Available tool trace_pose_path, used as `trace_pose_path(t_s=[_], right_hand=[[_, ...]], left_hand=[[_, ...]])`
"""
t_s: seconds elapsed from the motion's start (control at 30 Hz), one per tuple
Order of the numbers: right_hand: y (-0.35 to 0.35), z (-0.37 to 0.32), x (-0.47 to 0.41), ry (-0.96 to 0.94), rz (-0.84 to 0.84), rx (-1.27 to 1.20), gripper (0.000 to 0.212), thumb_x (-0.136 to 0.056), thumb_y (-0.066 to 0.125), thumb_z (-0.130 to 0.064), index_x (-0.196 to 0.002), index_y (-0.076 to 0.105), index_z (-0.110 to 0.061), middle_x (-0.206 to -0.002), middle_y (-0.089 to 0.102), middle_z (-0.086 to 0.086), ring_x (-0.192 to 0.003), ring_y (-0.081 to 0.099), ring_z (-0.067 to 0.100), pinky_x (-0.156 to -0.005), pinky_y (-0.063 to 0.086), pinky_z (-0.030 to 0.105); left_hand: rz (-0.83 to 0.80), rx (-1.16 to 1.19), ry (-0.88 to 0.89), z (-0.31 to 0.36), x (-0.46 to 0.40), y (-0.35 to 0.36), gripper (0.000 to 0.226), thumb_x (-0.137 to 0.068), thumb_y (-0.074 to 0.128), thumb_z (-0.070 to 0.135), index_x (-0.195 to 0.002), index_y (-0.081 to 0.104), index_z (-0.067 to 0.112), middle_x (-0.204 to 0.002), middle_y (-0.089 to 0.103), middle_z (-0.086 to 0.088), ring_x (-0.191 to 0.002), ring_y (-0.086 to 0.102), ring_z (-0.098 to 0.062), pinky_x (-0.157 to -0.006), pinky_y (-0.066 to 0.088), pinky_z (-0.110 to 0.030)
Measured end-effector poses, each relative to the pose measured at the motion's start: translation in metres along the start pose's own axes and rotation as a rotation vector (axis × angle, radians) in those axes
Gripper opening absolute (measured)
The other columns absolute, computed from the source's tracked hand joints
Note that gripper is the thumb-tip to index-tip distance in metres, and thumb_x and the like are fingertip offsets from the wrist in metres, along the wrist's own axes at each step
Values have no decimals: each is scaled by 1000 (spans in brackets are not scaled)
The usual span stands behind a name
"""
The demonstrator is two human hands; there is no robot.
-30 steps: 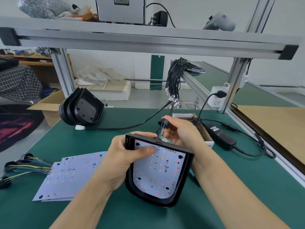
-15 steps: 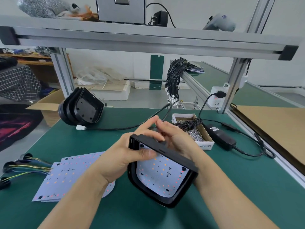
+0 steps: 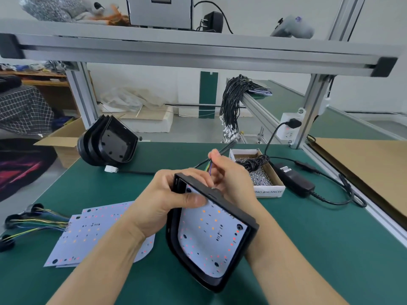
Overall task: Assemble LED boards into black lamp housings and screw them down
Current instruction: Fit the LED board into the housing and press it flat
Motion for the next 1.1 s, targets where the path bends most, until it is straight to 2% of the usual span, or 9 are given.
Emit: trace_pose_path(t_s=[0.2, 0.27, 0.37, 0.47, 0.53, 0.6, 0.77, 0.9, 1.1], right_hand=[[-2, -18, -9, -27, 75, -115, 19, -93, 62, -15, -74, 60, -10, -51, 51, -4, -40, 43, 1, -41, 34, 11], [0, -17, -8, 43, -15, -144, 18, -95, 59, -22, -79, 60, -13, -53, 51, -5, -41, 44, 2, -43, 35, 13], [9, -8, 4, 127, -238, 99, 18, -89, 59, -33, -86, 64, -16, -56, 55, -5, -43, 47, 6, -53, 34, 20], [15, -10, 13, 98, -334, 200, 16, -82, 63, -31, -83, 61, -15, -57, 53, -4, -42, 43, 5, -45, 34, 16], [12, -16, 15, 48, -306, 198, 15, -88, 62, -27, -78, 60, -15, -54, 51, -5, -41, 41, 3, -41, 32, 13], [7, -16, 17, 21, -274, 196, 18, -88, 63, -28, -76, 61, -15, -57, 50, -4, -43, 40, 3, -40, 32, 13], [-5, -7, 19, -17, -192, 110, 21, -82, 68, -28, -72, 54, -16, -51, 49, -3, -40, 42, 5, -42, 38, 15], [-4, -5, 23, -58, -179, 110, 27, -69, 70, -38, -68, 54, -17, -50, 47, -5, -42, 38, 5, -47, 33, 16], [-6, -5, 27, -93, -71, 106, 32, -87, 66, -24, -63, 50, -12, -45, 44, -3, -40, 36, 9, -47, 31, 19]], left_hand=[[87, -100, 104, 8, 0, -10, 16, -60, 79, 15, -72, 72, 9, -86, 67, -4, -84, 59, -21, -80, 47, -26], [141, -97, 129, 7, 2, -14, 19, -61, 79, 18, -73, 70, 5, -88, 66, -4, -88, 59, -19, -82, 46, -24], [161, -126, 153, 7, 5, -15, 19, -64, 78, 22, -77, 71, 11, -89, 57, 0, -89, 54, -16, -82, 41, -19], [113, -165, 146, 8, 7, -9, 18, -64, 80, 24, -80, 73, 19, -102, 56, 0, -102, 53, -11, -87, 41, -18], [82, -83, 116, 7, 8, -8, 19, -63, 81, 15, -80, 73, 20, -126, 59, 7, -121, 55, -10, -93, 43, -18], [34, -35, 112, 9, 10, -4, 18, -66, 79, 9, -80, 72, 17, -135, 58, 2, -127, 53, -15, -95, 43, -17], [10, -46, 94, 10, 9, -1, 12, -72, 75, 14, -80, 68, 19, -131, 61, -2, -123, 56, -17, -94, 45, -22], [-40, -2, 59, 8, 9, 0, 12, -74, 71, 14, -82, 63, 15, -132, 61, -9, -128, 52, -21, -96, 43, -22], [-11, 69, 56, 6, 7, -5, 23, -66, 82, 22, -79, 64, 14, -117, 67, -15, -115, 61, -33, -92, 47, -25]])
Point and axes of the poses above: each hand's wrist, its own x-axis away from the middle knuckle, its own y-axis out of the palm, z = x × y, the point moved 8 cm from there along -x, towards the middle knuckle
